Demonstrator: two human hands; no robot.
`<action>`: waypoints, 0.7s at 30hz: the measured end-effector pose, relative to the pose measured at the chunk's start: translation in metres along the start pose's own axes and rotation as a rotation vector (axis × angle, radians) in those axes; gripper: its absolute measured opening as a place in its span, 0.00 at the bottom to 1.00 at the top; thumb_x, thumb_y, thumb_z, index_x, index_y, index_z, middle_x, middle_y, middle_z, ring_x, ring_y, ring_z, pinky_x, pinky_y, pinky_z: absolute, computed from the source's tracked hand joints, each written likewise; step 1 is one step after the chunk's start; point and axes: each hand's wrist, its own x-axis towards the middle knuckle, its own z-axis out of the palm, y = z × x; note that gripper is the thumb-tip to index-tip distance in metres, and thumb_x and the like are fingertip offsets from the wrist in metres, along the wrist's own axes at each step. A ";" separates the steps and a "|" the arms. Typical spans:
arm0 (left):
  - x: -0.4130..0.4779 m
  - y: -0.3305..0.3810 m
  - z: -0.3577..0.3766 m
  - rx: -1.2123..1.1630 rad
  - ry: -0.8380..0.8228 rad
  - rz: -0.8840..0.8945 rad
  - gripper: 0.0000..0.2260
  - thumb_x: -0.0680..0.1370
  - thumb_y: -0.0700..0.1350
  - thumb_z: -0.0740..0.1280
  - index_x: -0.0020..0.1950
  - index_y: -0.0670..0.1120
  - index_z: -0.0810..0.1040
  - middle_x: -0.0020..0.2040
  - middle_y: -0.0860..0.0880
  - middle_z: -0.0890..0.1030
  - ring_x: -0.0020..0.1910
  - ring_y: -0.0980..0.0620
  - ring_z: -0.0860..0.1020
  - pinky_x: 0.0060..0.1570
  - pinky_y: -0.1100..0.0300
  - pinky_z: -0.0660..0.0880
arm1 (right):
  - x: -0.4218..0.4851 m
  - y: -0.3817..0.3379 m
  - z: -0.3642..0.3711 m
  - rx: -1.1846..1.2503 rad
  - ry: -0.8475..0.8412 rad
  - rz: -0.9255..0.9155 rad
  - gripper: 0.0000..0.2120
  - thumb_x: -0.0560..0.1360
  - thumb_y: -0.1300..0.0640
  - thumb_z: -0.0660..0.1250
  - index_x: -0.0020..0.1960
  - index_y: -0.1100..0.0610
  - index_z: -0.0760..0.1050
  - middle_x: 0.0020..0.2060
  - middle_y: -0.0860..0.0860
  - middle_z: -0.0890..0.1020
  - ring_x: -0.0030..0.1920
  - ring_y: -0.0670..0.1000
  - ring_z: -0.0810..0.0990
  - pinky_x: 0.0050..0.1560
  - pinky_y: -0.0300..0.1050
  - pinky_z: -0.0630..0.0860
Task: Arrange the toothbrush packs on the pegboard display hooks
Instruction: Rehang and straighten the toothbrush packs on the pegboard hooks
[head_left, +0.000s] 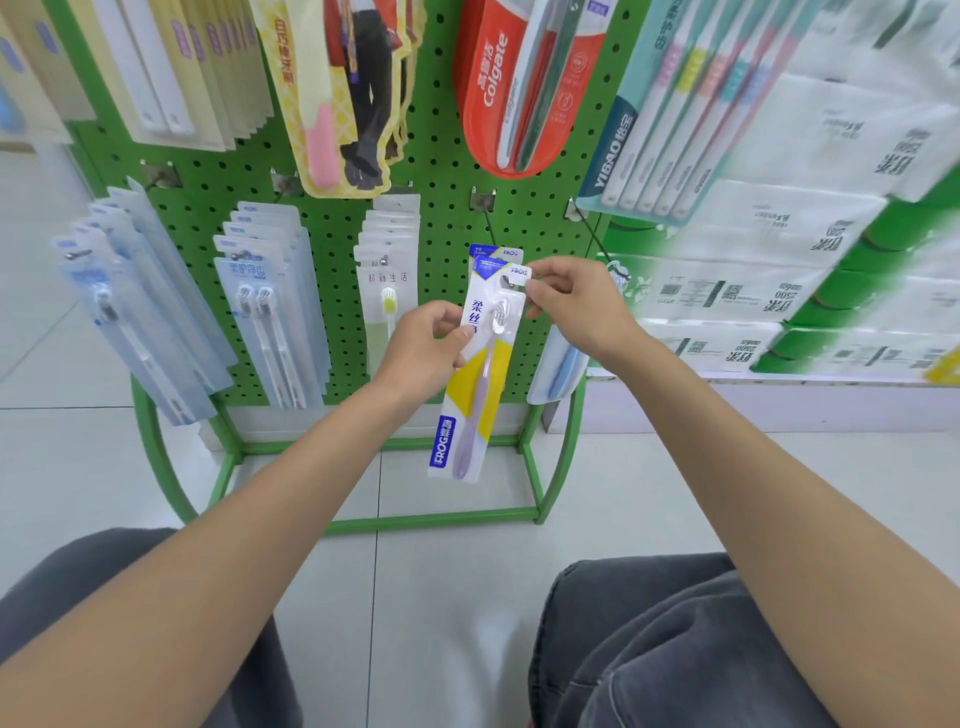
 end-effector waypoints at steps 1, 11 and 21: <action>-0.001 0.000 -0.002 0.007 -0.009 0.002 0.04 0.82 0.40 0.63 0.54 0.43 0.77 0.45 0.51 0.78 0.31 0.57 0.73 0.35 0.64 0.73 | -0.001 0.000 0.000 0.007 -0.004 0.006 0.05 0.79 0.64 0.64 0.50 0.56 0.77 0.27 0.41 0.81 0.29 0.37 0.78 0.30 0.28 0.69; -0.014 0.003 -0.016 -0.033 -0.007 0.025 0.07 0.80 0.40 0.67 0.44 0.50 0.78 0.43 0.51 0.82 0.37 0.57 0.78 0.37 0.67 0.73 | -0.013 -0.012 0.007 0.071 0.137 -0.027 0.10 0.74 0.47 0.71 0.45 0.55 0.81 0.38 0.52 0.84 0.35 0.44 0.78 0.39 0.39 0.74; -0.025 0.017 -0.026 -0.149 -0.035 0.002 0.06 0.79 0.39 0.67 0.45 0.48 0.81 0.49 0.44 0.84 0.42 0.51 0.81 0.52 0.48 0.79 | -0.021 -0.024 0.007 0.244 0.095 0.110 0.09 0.79 0.54 0.66 0.43 0.56 0.80 0.34 0.47 0.80 0.30 0.41 0.77 0.35 0.35 0.70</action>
